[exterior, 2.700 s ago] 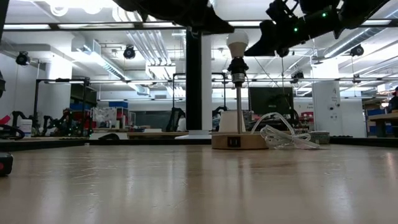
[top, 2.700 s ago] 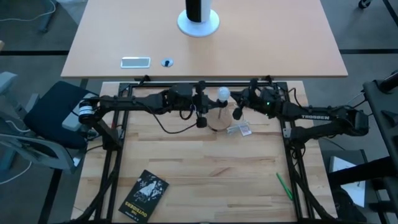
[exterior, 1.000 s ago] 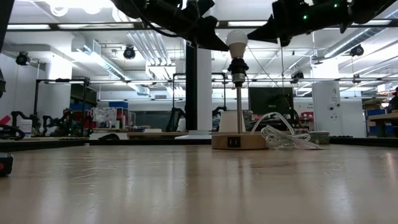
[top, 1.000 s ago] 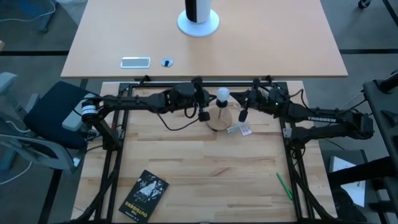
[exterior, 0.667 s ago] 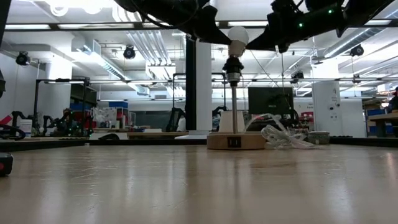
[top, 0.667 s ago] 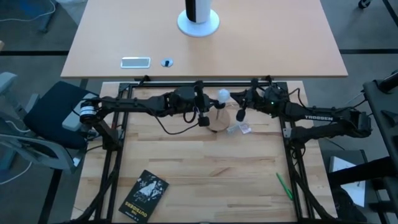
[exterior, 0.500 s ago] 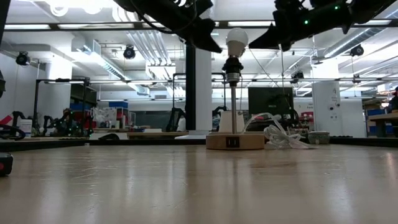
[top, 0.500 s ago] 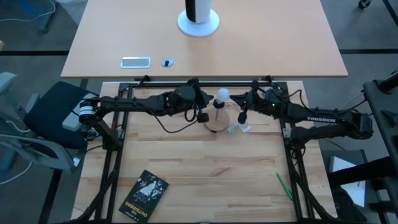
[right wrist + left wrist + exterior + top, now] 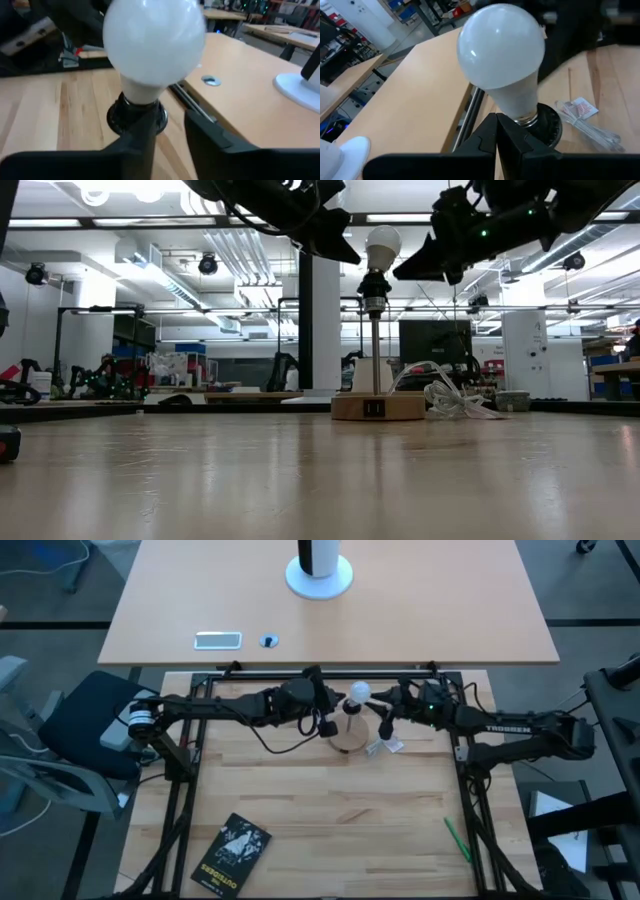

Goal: Screw lightbulb
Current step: Remove the lightbulb from the lamp

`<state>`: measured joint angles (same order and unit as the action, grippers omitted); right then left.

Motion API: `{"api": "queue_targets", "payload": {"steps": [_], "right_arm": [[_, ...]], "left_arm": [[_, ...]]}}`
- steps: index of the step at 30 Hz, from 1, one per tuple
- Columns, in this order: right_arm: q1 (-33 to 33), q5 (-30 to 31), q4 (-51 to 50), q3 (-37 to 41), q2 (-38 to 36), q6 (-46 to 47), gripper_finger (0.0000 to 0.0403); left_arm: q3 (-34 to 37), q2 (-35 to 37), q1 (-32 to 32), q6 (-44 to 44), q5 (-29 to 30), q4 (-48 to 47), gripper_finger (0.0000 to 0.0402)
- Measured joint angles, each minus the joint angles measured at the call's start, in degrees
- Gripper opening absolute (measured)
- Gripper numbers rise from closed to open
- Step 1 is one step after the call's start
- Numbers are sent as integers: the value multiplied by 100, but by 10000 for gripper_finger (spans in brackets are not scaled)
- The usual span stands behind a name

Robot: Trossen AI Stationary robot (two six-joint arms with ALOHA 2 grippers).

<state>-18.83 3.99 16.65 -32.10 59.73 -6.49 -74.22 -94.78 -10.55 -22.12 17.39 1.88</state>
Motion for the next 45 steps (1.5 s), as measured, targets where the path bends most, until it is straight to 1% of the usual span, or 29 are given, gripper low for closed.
{"api": "queue_targets", "payload": {"steps": [4,7,12,14,18,21,24,28,31,38,45], "right_arm": [[-5,-25,2,46,24,-54,158],[-13,0,36,65,-3,-134,185],[-11,-2,57,112,-1,-115,210],[-9,-1,239,207,10,-87,216],[-11,7,714,473,8,3,219],[-9,22,830,527,-11,26,216],[-5,22,723,522,-237,209,209],[-11,63,594,505,-468,54,200],[-9,61,595,505,-441,-39,196],[7,-127,592,520,-228,229,196],[7,-131,866,529,-129,151,198]], "left_arm": [[0,0,0,82,1,48,0],[0,0,7,30,2,47,0],[0,11,4,-154,2,71,0],[0,15,4,-137,3,71,0],[0,15,-9,-145,1,295,0],[0,24,-35,-104,1,613,0],[2,183,-20,-7,4,452,0],[-2,356,9,101,-5,367,0],[11,349,17,233,-10,255,0],[73,315,50,379,-50,-251,0],[288,315,44,490,-47,-7,0]]}}
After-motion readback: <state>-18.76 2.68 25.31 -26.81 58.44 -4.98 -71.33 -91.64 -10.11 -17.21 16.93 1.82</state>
